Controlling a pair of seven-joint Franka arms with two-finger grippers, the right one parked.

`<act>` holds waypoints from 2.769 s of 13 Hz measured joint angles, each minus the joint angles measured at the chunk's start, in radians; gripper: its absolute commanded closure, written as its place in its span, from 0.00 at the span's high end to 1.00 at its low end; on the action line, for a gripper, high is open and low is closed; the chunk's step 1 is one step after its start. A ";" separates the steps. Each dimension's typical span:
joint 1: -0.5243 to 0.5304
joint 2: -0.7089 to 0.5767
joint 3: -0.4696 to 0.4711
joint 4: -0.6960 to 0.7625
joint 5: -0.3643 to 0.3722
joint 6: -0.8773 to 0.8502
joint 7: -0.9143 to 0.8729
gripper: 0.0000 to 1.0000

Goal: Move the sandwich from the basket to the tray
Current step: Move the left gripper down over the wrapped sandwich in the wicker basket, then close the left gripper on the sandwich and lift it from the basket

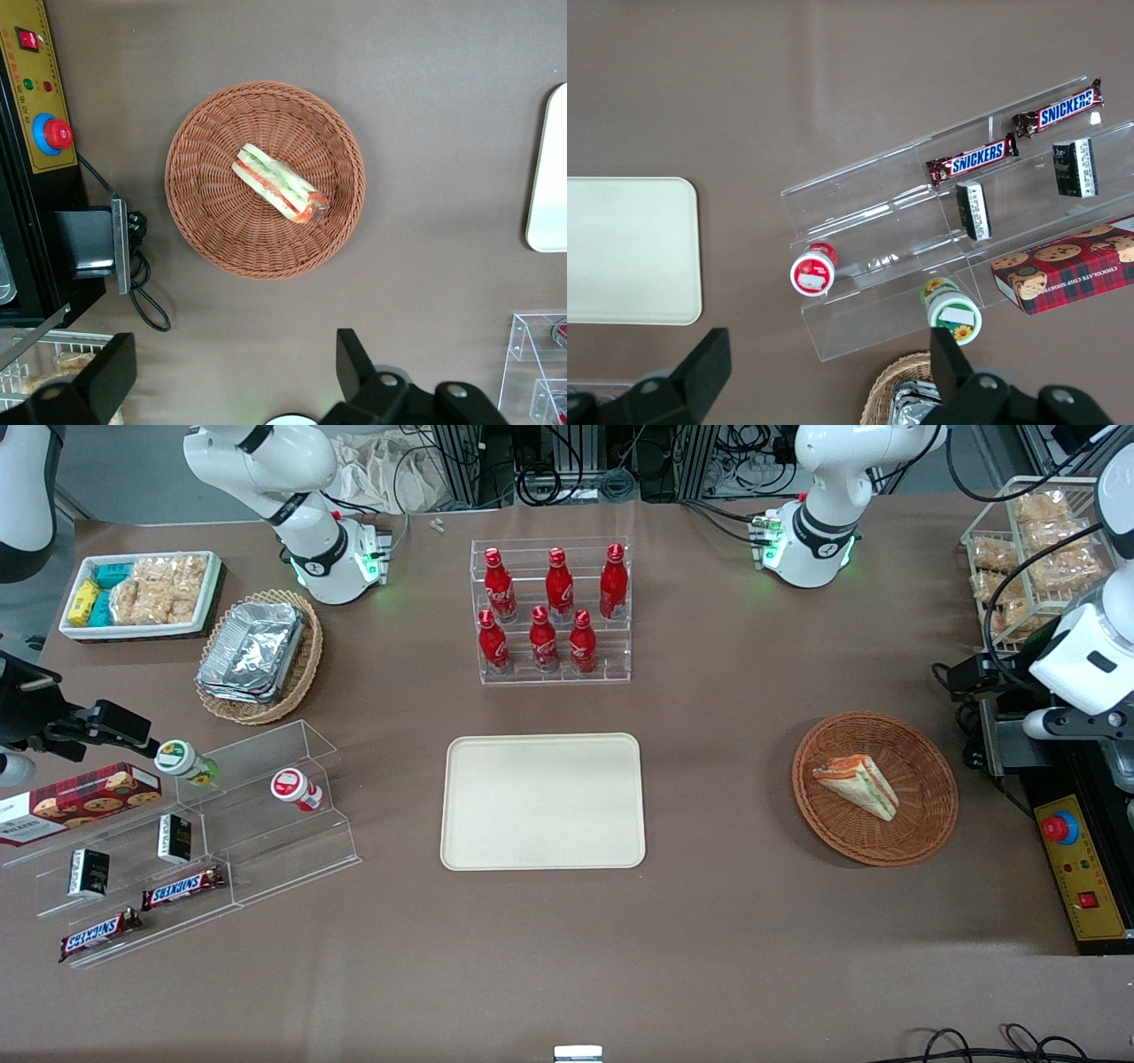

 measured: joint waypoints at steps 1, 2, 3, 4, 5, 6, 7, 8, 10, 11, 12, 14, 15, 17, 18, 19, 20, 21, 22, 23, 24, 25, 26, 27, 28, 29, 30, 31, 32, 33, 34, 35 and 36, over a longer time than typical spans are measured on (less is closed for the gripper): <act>0.000 0.000 0.000 0.000 0.000 0.000 -0.001 1.00; 0.000 0.000 0.000 0.000 -0.001 -0.001 -0.003 1.00; 0.000 0.000 0.000 0.000 -0.001 -0.001 -0.005 1.00; 0.000 0.000 0.000 0.000 -0.002 -0.003 -0.007 1.00; 0.000 0.002 0.000 -0.001 -0.002 -0.005 -0.011 1.00; 0.001 0.003 0.000 -0.004 -0.005 -0.007 -0.014 1.00; 0.005 0.004 0.001 -0.017 -0.019 -0.008 -0.020 1.00; 0.013 0.005 0.001 -0.040 -0.041 -0.005 -0.032 1.00; 0.026 0.008 0.002 -0.115 -0.056 0.054 -0.058 1.00; 0.028 0.011 0.002 -0.163 -0.056 0.109 -0.079 1.00; 0.028 0.014 0.002 -0.212 -0.056 0.168 -0.103 1.00; 0.028 0.018 0.002 -0.309 -0.056 0.296 -0.175 1.00; 0.028 0.020 0.002 -0.354 -0.056 0.357 -0.219 0.99; 0.028 0.026 0.002 -0.448 -0.056 0.493 -0.311 0.99; 0.028 0.032 0.002 -0.493 -0.057 0.560 -0.355 0.98; 0.028 0.043 0.003 -0.527 -0.057 0.606 -0.390 0.98; 0.028 0.058 0.003 -0.547 -0.057 0.635 -0.419 0.98; 0.028 0.076 0.003 -0.555 -0.057 0.655 -0.445 0.98; 0.028 0.095 0.003 -0.556 -0.057 0.676 -0.468 0.97; 0.029 0.114 0.004 -0.557 -0.057 0.692 -0.485 0.97; 0.029 0.133 0.005 -0.557 -0.057 0.705 -0.499 0.97; 0.031 0.153 0.007 -0.558 -0.057 0.721 -0.516 0.97; 0.034 0.173 0.010 -0.558 -0.057 0.738 -0.534 0.97; 0.037 0.191 0.011 -0.559 -0.057 0.758 -0.553 0.97; 0.038 0.206 0.011 -0.559 -0.057 0.776 -0.568 0.97; 0.039 0.219 0.011 -0.560 -0.057 0.793 -0.583 0.96; 0.039 0.231 0.011 -0.560 -0.057 0.809 -0.596 0.95; 0.039 0.242 0.011 -0.560 -0.057 0.822 -0.606 0.95; 0.039 0.252 0.011 -0.561 -0.057 0.833 -0.612 0.92; 0.039 0.264 0.011 -0.562 -0.057 0.842 -0.619 0.88; 0.039 0.276 0.011 -0.563 -0.057 0.850 -0.625 0.79; 0.039 0.287 0.013 -0.564 -0.057 0.860 -0.632 0.66; 0.039 0.295 0.018 -0.564 -0.057 0.865 -0.641 0.45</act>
